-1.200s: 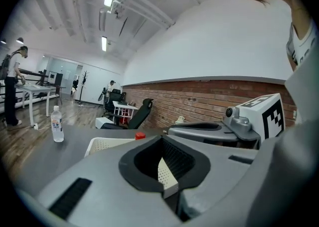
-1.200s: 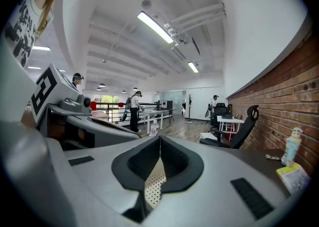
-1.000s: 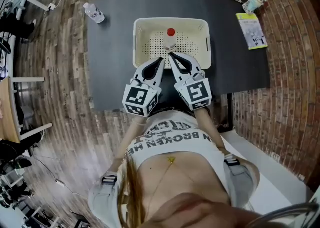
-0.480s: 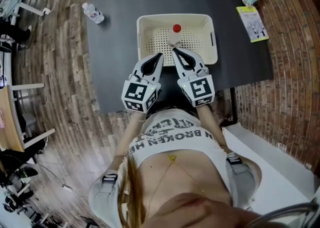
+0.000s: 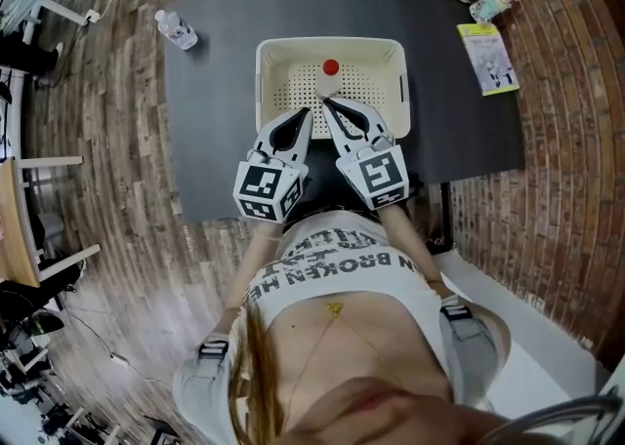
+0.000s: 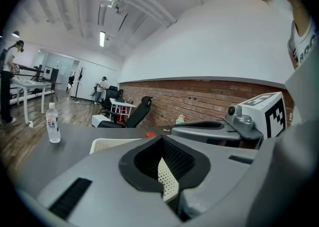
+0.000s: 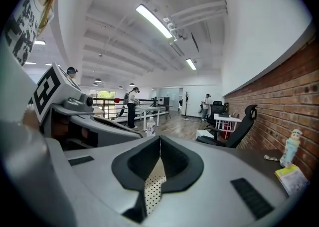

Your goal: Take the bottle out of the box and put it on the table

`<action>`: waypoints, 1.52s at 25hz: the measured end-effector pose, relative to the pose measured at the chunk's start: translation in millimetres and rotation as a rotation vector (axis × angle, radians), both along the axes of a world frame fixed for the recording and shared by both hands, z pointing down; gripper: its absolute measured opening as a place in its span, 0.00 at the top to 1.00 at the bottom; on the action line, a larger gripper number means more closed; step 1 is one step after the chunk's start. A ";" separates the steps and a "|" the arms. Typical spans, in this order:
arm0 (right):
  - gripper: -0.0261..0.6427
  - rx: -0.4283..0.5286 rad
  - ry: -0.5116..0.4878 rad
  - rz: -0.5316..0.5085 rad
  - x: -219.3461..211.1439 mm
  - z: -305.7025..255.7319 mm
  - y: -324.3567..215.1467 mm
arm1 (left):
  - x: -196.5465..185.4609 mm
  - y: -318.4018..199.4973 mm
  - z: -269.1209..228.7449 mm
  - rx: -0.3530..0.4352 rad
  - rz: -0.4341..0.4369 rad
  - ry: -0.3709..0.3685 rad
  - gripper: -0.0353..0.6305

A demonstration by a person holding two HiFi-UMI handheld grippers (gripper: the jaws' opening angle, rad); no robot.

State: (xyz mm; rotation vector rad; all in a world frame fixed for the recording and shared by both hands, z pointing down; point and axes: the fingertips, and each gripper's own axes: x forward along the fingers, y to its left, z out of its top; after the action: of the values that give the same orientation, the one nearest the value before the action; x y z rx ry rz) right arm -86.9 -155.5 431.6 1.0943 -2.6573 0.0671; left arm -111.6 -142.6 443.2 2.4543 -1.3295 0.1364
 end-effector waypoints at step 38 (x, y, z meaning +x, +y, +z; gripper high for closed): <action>0.68 -0.095 0.059 0.094 18.0 72.0 -80.9 | 2.2 -13.6 26.5 -0.094 -0.036 -0.016 0.94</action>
State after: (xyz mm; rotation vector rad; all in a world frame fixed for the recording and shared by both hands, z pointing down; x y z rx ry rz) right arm -68.9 -236.4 503.6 1.1712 -2.5228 0.1748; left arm -109.4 -156.2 469.7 2.3549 -1.3414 0.2057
